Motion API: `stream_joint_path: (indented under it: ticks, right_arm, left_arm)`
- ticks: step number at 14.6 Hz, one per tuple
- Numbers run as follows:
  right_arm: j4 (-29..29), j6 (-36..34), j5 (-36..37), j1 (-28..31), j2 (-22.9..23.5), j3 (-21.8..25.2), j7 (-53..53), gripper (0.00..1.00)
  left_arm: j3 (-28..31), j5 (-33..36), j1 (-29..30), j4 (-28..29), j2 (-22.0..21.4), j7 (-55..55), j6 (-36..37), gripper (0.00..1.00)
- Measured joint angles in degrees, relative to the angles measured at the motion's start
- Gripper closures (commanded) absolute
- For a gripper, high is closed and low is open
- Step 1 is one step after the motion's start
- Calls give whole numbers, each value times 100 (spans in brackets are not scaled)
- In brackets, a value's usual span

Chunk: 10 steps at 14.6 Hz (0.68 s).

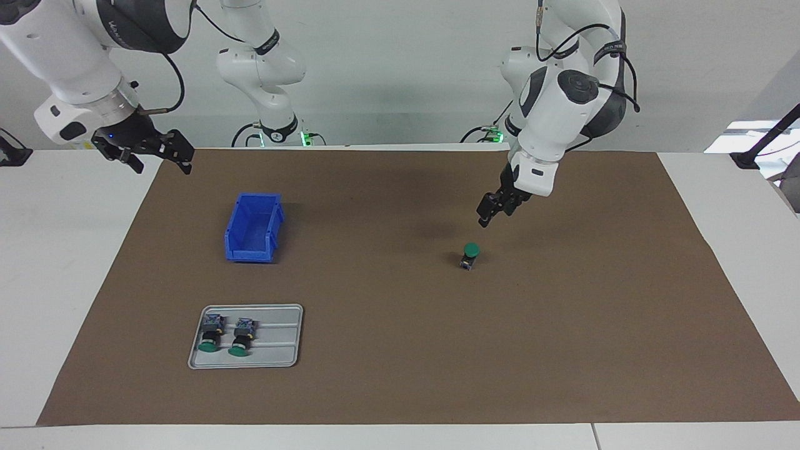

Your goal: Place and press button with both arms

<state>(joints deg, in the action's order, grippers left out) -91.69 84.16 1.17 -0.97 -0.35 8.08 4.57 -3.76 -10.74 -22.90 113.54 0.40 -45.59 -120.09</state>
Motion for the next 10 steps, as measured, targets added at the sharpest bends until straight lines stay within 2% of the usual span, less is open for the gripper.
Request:
stream_joint_path:
  ticks: [2,6,10]
  right_arm:
    - [0,0,0,0,0,0,0,1]
    - [0,0,0,0,0,0,0,1]
    - [0,0,0,0,0,0,0,1]
  left_arm:
    - [-12,3,-18,-262,294,35,80,100]
    - [-31,272,-281,-466,823,62,60,100]
    - [-30,475,-361,-522,997,234,0,100]
